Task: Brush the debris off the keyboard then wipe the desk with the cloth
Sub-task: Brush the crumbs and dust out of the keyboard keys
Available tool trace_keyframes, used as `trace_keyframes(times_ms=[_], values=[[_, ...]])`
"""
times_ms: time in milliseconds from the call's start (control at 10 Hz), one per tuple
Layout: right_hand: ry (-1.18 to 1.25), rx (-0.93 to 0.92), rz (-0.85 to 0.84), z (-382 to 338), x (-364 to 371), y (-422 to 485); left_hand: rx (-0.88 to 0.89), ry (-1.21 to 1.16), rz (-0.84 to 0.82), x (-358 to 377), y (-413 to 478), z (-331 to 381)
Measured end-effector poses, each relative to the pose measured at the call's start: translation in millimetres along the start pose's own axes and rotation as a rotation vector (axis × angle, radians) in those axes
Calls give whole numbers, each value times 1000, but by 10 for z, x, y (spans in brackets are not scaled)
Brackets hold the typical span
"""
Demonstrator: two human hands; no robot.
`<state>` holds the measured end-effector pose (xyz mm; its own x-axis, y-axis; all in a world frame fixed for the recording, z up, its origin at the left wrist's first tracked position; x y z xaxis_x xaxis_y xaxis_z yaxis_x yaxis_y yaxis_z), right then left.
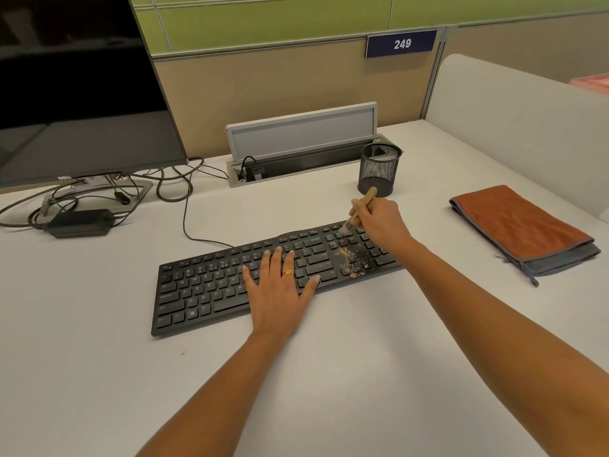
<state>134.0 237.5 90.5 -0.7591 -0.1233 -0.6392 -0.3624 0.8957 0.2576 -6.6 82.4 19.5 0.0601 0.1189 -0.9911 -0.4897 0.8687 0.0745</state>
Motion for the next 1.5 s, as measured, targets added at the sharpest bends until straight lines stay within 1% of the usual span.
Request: trace_keyframes(times_ms=[100, 200, 300, 400, 500, 600, 800, 900, 1000, 1100, 1200, 1300, 1400, 1500], values=[[-80, -3, -20, 7, -9, -10, -1, 3, -4, -3, 2, 8], [-50, 2, 64, 16, -119, 26, 1, 4, -2, -3, 5, 8], [-28, 10, 87, 69, -156, 22, 0, -4, 2, -2, 5, 4], [-49, 45, 21, 145, -99, -7, 1, 2, -2, 0, 5, 2], [-117, 56, 17, 164, -128, 21, 0, -9, 6, 3, 5, 3], [-70, 39, 46, 152, -160, 4, -1, -17, 16, 3, 3, -1], [-155, 35, 8, 144, -124, -2, 1, -18, 11, 9, 8, 5], [-121, -24, 32, 87, -148, 26, 3, -14, 11, 8, 3, 8], [-233, -90, -15, 19, -125, 40, 3, -26, 18, -6, -2, 5], [-132, -144, -45, -113, -97, 33, 4, -9, 10, -8, 1, 10], [70, -114, -167, -202, 44, 9, 3, -12, 8, -8, 2, 9], [200, -67, -311, -248, 188, -31, 1, -6, 6, -4, 0, 3], [177, -76, -388, -232, 242, -30, 2, -5, 4, -3, 1, 5], [97, -89, -441, -205, 236, -21, 2, -5, 6, 0, 6, 4]])
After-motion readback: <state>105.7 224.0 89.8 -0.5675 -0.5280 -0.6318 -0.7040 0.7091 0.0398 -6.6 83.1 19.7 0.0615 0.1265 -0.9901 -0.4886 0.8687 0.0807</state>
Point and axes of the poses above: each hand's wrist, its own y-axis towards the middle knuckle, its own x-axis out of the palm, z = x × y, the point moved 7 cm from there along y, towards the middle knuckle, and after that the axes turned 5 degrees about -x, right-handed, at the moved point
